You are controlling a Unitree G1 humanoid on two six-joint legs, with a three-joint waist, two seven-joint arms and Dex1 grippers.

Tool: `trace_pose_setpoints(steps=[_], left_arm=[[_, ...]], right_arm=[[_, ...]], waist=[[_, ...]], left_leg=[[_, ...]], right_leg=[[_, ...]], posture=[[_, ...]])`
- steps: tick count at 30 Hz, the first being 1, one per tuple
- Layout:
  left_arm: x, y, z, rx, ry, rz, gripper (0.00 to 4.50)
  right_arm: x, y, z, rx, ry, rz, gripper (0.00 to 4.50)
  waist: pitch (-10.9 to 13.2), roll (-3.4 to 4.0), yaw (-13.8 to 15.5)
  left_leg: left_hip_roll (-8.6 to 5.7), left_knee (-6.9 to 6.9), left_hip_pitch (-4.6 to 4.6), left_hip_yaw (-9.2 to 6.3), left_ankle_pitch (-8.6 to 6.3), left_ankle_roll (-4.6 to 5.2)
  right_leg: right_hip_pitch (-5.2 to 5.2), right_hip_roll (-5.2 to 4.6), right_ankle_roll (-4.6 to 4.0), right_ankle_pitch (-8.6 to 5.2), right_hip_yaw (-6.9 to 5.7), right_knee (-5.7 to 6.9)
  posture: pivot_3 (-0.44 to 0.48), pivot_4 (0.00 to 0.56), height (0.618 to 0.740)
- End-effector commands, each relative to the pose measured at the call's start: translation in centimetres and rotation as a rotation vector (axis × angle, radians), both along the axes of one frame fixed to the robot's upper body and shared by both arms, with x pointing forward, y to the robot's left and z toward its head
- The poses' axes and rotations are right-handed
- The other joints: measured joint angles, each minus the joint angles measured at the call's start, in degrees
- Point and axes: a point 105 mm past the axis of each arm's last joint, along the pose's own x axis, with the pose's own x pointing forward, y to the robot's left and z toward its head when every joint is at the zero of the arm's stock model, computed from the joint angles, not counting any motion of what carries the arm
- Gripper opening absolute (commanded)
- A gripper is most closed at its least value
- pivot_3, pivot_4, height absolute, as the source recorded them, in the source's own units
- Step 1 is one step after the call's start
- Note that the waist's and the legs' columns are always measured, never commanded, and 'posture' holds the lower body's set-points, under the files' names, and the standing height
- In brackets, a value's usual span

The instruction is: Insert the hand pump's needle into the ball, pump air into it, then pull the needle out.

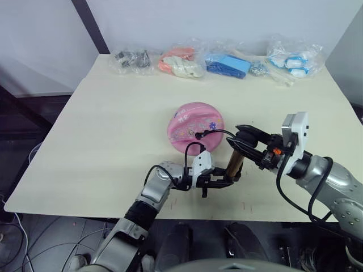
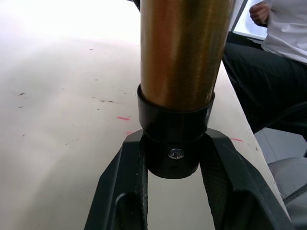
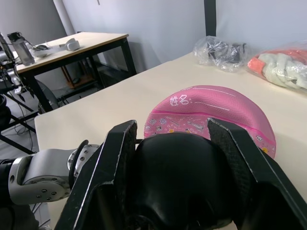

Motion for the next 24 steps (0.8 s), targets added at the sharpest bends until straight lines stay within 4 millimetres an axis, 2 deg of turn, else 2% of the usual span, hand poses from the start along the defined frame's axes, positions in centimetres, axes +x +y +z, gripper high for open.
trace_pose_setpoints(steps=[1,6,12,18,24], left_arm=[[0.1,-0.4,0.7,-0.03,-0.035,-0.004,1.01],[-0.2,-1.3,0.1,-0.015,-0.054,-0.008,1.01],[0.6,-2.3,-1.4,0.052,-0.086,0.028,1.01],[0.9,-2.6,-2.5,0.111,-0.1,0.032,1.01],[0.5,-2.3,-4.0,0.18,-0.064,0.013,1.01]], right_arm=[[-0.6,-0.1,1.0,-0.014,-0.066,0.009,1.85],[-1.2,-0.1,0.4,-0.061,-0.103,0.034,1.85],[-1.5,0.1,-1.2,-0.116,-0.126,0.05,1.85],[-1.4,-0.5,-2.4,-0.148,-0.146,0.03,1.85],[-1.2,-0.9,-2.3,-0.139,-0.165,0.021,1.85]], waist=[[0.0,0.0,0.0],[0.0,0.0,0.1],[0.0,-0.01,0.1],[0.0,-0.01,0.0],[0.0,-0.01,0.0]], left_leg=[[0.0,0.0,0.0,0.0,0.0,0.0],[-0.01,0.0,-0.02,0.0,0.0,0.0],[-0.01,0.0,-0.01,0.0,0.0,0.0],[-0.02,0.01,0.0,0.0,0.0,0.0],[-0.02,0.01,0.01,0.01,0.0,0.0]], right_leg=[[0.0,0.0,0.0,0.0,0.0,0.0],[0.0,0.0,0.0,0.0,-0.01,-0.02],[0.0,0.0,0.01,0.0,-0.02,0.0],[0.0,0.0,0.02,0.0,-0.02,0.0],[0.0,0.0,0.01,0.0,-0.01,0.01]], posture=[[0.0,0.15,0.736],[0.0,0.15,0.736],[0.0,0.15,0.736],[0.0,0.15,0.736],[0.0,0.15,0.736]])
